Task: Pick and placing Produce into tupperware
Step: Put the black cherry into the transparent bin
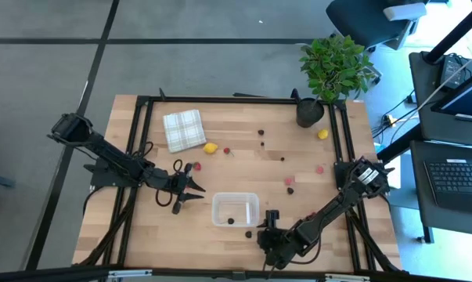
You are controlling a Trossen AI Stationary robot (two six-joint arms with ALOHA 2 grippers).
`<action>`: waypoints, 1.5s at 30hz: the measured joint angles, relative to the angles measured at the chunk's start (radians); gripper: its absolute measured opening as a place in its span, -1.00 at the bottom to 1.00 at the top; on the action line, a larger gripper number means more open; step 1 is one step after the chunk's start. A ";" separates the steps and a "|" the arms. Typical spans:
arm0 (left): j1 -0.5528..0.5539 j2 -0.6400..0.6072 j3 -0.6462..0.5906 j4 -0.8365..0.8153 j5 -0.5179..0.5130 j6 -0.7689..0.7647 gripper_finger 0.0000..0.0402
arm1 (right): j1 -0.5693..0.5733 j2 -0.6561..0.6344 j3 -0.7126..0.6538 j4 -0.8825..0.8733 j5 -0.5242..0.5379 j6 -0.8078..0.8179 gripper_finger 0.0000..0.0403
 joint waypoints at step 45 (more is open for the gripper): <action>0.000 0.000 0.000 -0.001 0.000 0.000 -0.89 | -0.005 0.002 0.000 0.014 -0.006 0.006 -0.61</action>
